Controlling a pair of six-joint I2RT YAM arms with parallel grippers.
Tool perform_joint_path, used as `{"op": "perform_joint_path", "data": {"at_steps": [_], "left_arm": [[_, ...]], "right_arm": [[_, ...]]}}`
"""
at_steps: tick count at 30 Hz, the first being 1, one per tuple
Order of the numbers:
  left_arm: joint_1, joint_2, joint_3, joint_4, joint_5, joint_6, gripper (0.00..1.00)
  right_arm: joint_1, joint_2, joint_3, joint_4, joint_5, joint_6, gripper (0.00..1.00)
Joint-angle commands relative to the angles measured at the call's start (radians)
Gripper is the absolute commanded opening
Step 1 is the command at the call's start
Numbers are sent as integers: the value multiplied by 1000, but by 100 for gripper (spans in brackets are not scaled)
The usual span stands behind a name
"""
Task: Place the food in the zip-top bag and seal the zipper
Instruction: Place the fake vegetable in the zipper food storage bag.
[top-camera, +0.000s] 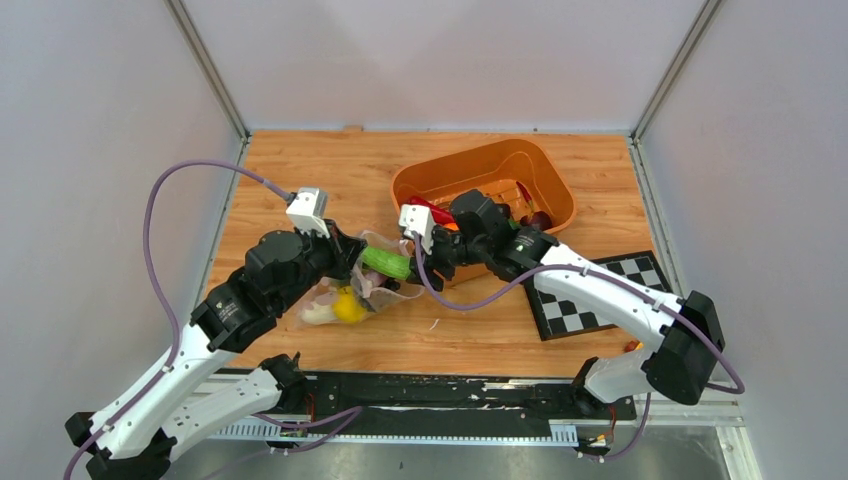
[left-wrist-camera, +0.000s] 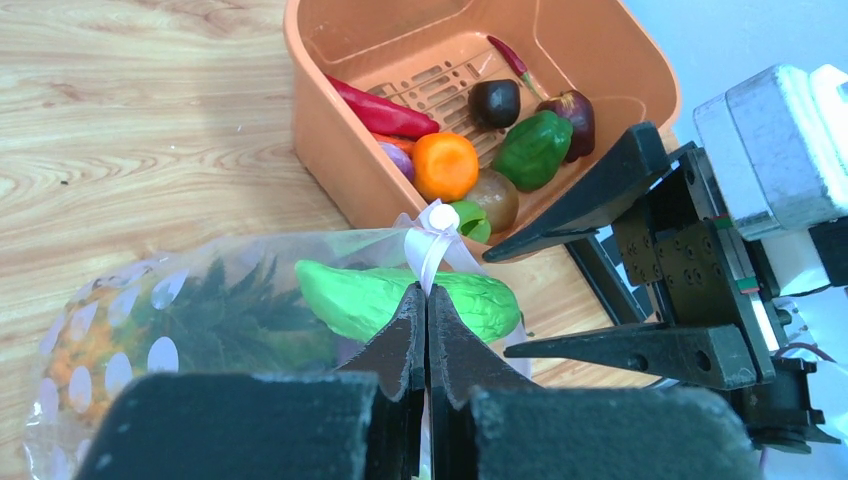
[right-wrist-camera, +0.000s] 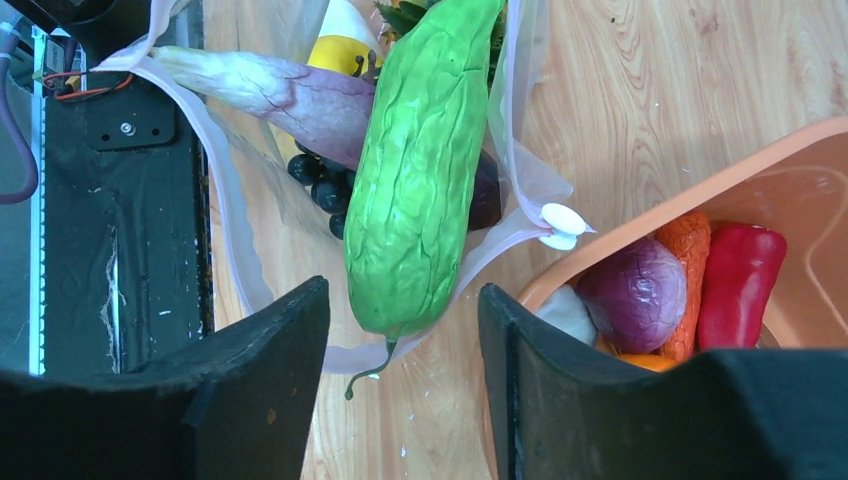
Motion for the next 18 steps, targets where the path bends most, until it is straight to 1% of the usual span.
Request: {"op": "perform_joint_path", "data": {"at_steps": [1,2,4,7,9,12,15,16,18], "left_arm": [[-1,-1,13,70,4,-6,1],[-1,-1,14,70,4,-7,1],[1,-2,13,67,0,-7,1],[-1,-3,12,67,-5,-7,1],[-1,-1,14,67,-5,-6,1],[-1,1,11,68,-4,-6,1],[-1,3,10,69,0,-7,1],[-1,2,9,68,0,-6,1],[-1,1,8,69,-1,-6,1]], "right_arm": [[4,25,10,37,-32,-38,51],[4,29,11,36,-32,-39,49],[5,34,13,36,-39,-41,48],[5,47,18,25,-48,-45,53],[4,56,21,21,-46,-45,53],[4,59,29,23,-50,-38,41],[5,44,33,36,-69,-23,24],[5,38,32,40,-71,-16,22],[5,22,37,32,-69,-4,21]]}}
